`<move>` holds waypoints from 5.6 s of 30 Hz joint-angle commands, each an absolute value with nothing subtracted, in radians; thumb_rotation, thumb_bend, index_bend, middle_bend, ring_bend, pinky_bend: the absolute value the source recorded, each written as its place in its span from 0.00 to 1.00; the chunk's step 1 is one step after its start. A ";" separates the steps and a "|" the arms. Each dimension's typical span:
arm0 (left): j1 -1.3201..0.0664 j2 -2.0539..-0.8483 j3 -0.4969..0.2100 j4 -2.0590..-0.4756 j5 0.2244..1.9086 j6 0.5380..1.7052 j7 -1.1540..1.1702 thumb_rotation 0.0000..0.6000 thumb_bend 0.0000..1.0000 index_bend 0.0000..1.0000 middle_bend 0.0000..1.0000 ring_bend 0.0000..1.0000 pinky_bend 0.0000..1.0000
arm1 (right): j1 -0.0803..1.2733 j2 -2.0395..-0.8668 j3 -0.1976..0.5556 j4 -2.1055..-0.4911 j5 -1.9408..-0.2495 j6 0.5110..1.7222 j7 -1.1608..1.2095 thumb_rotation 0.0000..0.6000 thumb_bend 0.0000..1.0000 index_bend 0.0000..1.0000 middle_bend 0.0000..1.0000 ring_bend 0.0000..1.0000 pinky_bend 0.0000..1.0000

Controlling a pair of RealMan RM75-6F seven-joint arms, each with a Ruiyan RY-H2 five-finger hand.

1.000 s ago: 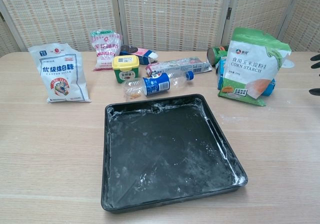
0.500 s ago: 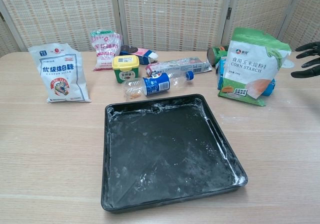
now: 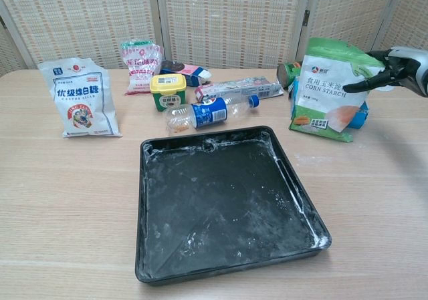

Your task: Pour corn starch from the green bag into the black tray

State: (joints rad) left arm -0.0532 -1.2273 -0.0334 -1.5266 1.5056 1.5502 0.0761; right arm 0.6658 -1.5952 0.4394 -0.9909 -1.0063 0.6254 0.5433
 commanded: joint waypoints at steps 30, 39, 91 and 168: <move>-0.046 -1.218 -0.024 -1.521 1.516 1.541 0.046 1.00 0.45 0.21 0.14 0.14 0.00 | 0.628 -1.657 0.421 -1.050 -1.061 0.759 0.598 1.00 0.53 0.45 0.38 0.45 0.43; -0.038 -1.213 -0.024 -1.518 1.516 1.549 0.039 1.00 0.46 0.21 0.14 0.14 0.00 | 0.644 -1.689 0.428 -1.042 -1.025 0.795 0.523 1.00 0.72 0.58 0.46 0.52 0.52; -0.030 -1.208 -0.021 -1.525 1.530 1.554 0.035 1.00 0.46 0.21 0.14 0.15 0.00 | 0.561 -1.241 0.263 -1.529 -1.428 0.669 0.470 1.00 0.33 0.05 0.14 0.20 0.21; 0.007 -1.183 -0.016 -1.529 1.547 1.600 0.011 1.00 0.46 0.21 0.14 0.15 0.00 | 0.899 -1.606 0.187 -1.291 -1.411 0.948 -0.663 1.00 0.21 0.74 0.57 0.52 0.38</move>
